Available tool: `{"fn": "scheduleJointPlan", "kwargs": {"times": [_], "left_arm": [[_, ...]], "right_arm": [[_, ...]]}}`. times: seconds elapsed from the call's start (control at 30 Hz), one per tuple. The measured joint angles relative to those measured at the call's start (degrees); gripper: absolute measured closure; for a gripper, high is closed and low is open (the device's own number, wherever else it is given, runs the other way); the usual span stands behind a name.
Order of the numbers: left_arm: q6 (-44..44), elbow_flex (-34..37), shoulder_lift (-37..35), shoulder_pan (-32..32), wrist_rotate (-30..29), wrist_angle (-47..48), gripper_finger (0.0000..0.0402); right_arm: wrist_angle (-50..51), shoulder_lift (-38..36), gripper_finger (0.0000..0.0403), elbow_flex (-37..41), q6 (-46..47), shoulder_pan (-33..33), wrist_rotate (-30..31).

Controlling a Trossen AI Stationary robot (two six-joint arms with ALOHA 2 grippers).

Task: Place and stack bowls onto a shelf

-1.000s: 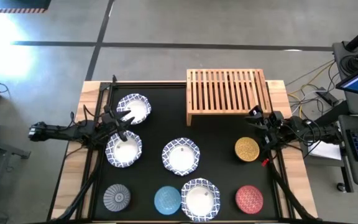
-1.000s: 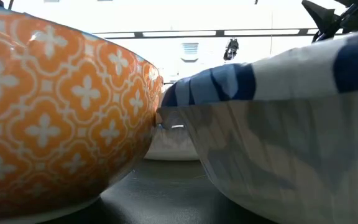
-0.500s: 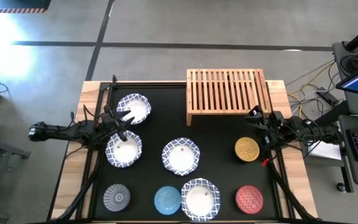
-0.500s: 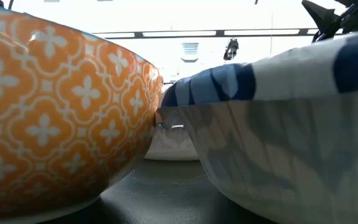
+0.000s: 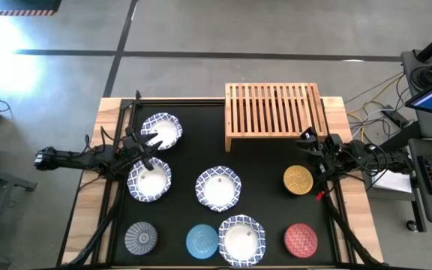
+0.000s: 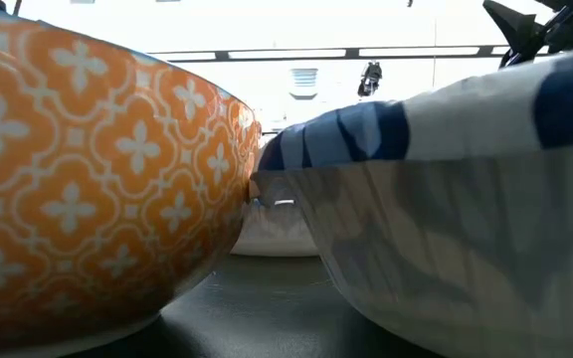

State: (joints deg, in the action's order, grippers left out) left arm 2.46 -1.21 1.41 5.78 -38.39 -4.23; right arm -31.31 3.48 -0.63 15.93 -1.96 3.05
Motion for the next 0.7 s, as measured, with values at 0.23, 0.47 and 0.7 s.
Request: {"fn": "scheduleJointPlan", "kwargs": {"times": [0.23,0.47,0.7], "left_arm": [[0.0,0.0,-0.01,0.01,0.0,0.0,0.0242],[0.0,-0.02,-0.02,0.02,-0.02,0.0,0.0242],[0.0,-0.02,0.0,0.02,0.0,0.0,0.0242]], "right_arm": [[0.05,0.01,0.0262,0.0,3.14,-0.02,-0.02],[0.73,0.05,0.0262,0.01,6.47,-0.02,0.11],[0.63,0.05,0.0262,0.0,7.08,-0.02,-0.02]]}}
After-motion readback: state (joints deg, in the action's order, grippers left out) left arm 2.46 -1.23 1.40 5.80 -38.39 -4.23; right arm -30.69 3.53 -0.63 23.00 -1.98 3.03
